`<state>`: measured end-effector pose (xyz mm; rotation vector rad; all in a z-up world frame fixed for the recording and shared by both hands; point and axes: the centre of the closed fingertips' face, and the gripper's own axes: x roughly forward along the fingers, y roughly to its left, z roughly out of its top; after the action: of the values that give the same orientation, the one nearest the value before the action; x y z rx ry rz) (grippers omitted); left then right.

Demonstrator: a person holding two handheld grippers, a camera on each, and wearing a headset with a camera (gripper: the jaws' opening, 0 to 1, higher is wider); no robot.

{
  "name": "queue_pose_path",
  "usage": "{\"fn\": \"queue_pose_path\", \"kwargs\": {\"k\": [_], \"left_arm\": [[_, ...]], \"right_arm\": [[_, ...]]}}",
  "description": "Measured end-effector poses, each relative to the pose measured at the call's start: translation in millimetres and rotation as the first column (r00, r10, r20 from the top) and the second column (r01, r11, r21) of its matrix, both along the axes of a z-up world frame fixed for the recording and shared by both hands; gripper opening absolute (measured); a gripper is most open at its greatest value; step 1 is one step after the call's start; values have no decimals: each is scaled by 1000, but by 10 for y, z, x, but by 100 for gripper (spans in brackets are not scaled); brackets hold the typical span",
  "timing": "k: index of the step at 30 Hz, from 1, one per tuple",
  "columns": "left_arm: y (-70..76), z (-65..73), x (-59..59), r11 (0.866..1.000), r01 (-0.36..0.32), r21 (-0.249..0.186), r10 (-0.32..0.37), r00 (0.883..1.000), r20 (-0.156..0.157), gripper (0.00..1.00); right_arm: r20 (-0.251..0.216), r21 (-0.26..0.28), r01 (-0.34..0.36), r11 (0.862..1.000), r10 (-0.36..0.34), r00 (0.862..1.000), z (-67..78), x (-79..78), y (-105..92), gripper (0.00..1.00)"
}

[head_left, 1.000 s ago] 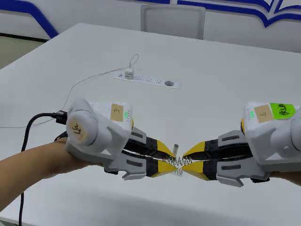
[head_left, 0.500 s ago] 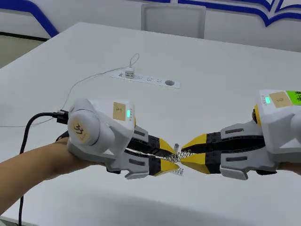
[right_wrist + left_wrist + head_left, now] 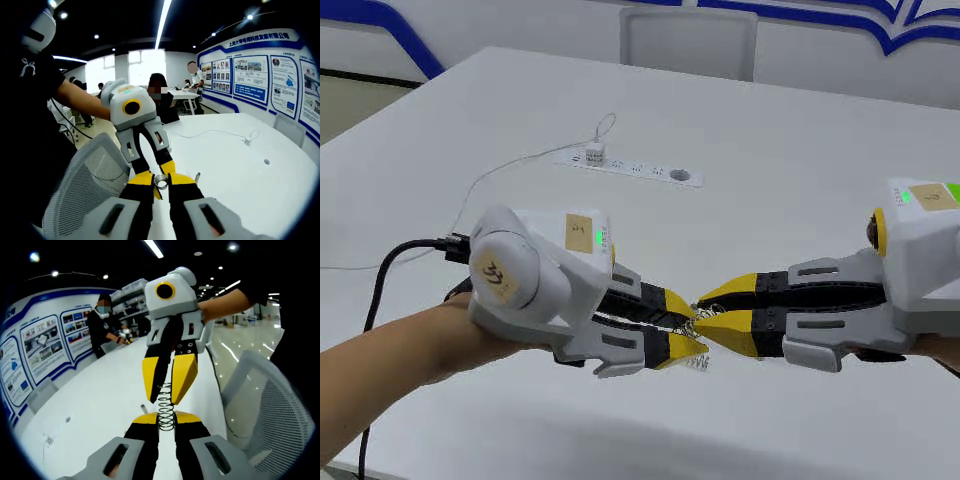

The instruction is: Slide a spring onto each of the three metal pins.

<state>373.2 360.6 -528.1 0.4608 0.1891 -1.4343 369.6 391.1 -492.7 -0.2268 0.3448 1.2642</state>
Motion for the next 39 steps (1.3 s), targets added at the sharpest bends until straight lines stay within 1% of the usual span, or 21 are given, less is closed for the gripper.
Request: {"fn": "queue_pose_path", "kwargs": {"k": [4, 7, 8, 9, 11, 12, 13, 15, 17, 19, 21, 23, 26, 27, 28, 30, 33, 35, 36, 38, 39], "left_arm": [[-21, 10, 4, 1000, -6, -7, 6, 1000, -5, 10], [-23, 7, 1, 1000, -10, -7, 10, 1000, -6, 10], [-22, 8, 1, 1000, -11, -9, 11, 1000, -9, 10], [-20, 17, 12, 1000, -17, -15, 17, 1000, -6, 10], [-16, 33, 30, 999, -26, -23, 26, 1000, -3, 11], [-11, 44, 48, 999, -32, -22, 33, 999, 17, 11], [-4, 55, 71, 999, -38, -15, 39, 998, 48, 11], [-2, 62, 76, 999, -49, -19, 50, 998, 38, 11], [13, 72, 103, 997, -72, -35, 72, 997, 6, 11], [28, 83, 115, 996, -77, -45, 77, 997, 8, 12], [39, 99, 131, 994, -88, -58, 88, 996, 2, 12], [53, 103, 147, 993, -97, -64, 96, 995, -12, 12], [69, 88, 150, 993, -101, -59, 100, 995, -26, 15], [74, 85, 146, 992, -108, -62, 105, 993, -48, 16], [73, 91, 141, 992, -108, -70, 104, 993, -58, 18], [75, 93, 137, 991, -110, -75, 105, 992, -65, 21], [94, 74, 151, 990, -122, -69, 117, 990, -73, 23], [122, 40, 157, 988, -143, -61, 135, 984, -120, 23], [132, 33, 164, 987, -147, -61, 139, 982, -126, 24], [158, 20, 173, 986, -153, -61, 145, 982, -118, 27], [180, 8, 178, 986, -160, -56, 152, 981, -119, 28]], "right_arm": [[-6, 12, 5, 1000, -5, 1000, 14, 2, 18, 12], [3, 1, 6, 1000, -6, 1000, 13, 5, 20, 11], [3, -1, 9, 1000, -9, 1000, 16, 7, 21, 11], [15, -3, 17, 1000, -17, 1000, 29, 24, 21, 11], [18, -1, 29, 1000, -29, 999, 44, 37, 27, 11], [21, 0, 36, 999, -36, 999, 52, 51, 30, 11], [25, -1, 41, 999, -41, 999, 56, 62, 30, 11], [24, 2, 47, 999, -47, 999, 67, 80, 39, 11], [28, -3, 52, 999, -52, 998, 72, 102, 44, 11], [29, -5, 54, 999, -54, 998, 79, 115, 53, 11], [35, -6, 57, 998, -57, 998, 89, 127, 60, 11], [37, -7, 63, 998, -62, 997, 97, 142, 67, 11], [40, -7, 70, 997, -70, 997, 106, 161, 76, 11], [43, -5, 72, 997, -72, 997, 115, 165, 80, 11], [44, -3, 73, 997, -73, 996, 121, 168, 83, 11], [45, 0, 73, 997, -73, 996, 136, 172, 88, 11], [53, -3, 83, 997, -83, 995, 149, 194, 78, 11], [54, -5, 93, 996, -92, 994, 152, 214, 60, 11], [54, -8, 98, 995, -98, 994, 148, 225, 48, 11], [56, -14, 119, 993, -118, 991, 135, 263, 8, 11], [58, -21, 128, 992, -127, 990, 119, 282, -20, 11]]}}
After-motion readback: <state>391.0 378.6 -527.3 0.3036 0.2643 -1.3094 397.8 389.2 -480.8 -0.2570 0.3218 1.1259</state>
